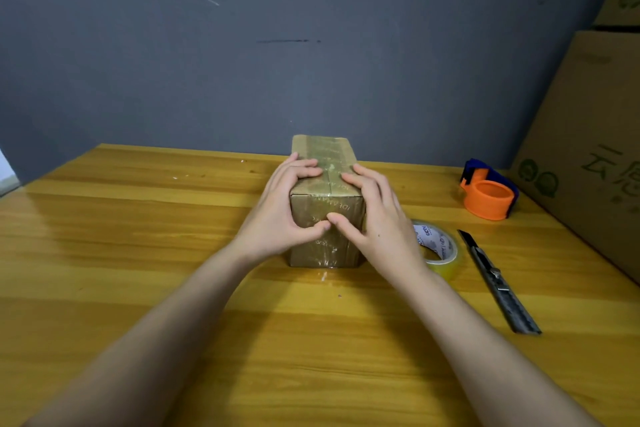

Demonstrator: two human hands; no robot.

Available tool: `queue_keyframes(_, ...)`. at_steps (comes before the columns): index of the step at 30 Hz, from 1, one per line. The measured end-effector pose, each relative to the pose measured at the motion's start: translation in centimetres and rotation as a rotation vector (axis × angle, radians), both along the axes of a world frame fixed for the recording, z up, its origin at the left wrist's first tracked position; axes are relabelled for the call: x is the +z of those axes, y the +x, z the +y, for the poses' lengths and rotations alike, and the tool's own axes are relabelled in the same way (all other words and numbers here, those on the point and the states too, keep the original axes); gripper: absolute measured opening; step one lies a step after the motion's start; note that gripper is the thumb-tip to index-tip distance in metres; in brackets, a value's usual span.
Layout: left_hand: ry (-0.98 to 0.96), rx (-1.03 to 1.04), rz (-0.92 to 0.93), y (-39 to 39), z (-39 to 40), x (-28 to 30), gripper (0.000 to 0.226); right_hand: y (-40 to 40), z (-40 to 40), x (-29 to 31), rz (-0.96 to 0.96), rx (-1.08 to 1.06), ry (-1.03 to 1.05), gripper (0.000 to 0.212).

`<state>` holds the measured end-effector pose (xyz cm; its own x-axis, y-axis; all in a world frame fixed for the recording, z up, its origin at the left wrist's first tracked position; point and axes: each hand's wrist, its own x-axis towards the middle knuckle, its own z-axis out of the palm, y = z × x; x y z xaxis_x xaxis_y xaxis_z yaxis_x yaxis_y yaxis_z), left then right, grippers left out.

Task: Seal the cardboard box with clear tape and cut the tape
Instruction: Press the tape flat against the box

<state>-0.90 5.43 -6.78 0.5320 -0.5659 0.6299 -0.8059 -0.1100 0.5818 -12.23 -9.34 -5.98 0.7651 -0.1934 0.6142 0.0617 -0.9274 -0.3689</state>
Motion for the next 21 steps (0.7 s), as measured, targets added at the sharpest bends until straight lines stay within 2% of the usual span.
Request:
queue_keyframes(6, 0.141, -0.026, -0.035, 0.4, 0.7, 0.7, 0.085, -0.2, 0.0, 0.4, 0.061, -0.007, -0.067, 0.075)
queue_keyframes(8, 0.174, -0.048, -0.011, 0.4, 1.1, 1.1, 0.081, -0.2, 0.1, 0.3, 0.051, 0.009, -0.022, 0.074)
queue_keyframes(11, 0.072, -0.091, 0.126, 0.1, 1.2, 1.2, 0.058, 0.1, 0.8, 0.2, -0.009, 0.012, 0.109, 0.063)
queue_keyframes(14, -0.032, -0.050, 0.152, -0.3, 0.5, 0.4, 0.042, 0.7, 1.9, 0.0, -0.088, -0.080, 0.166, 0.059)
queue_keyframes(21, -0.054, 0.031, 0.036, -0.6, 0.2, -1.0, 0.046, 1.3, 1.9, -0.9, -0.148, -0.105, 0.150, 0.057)
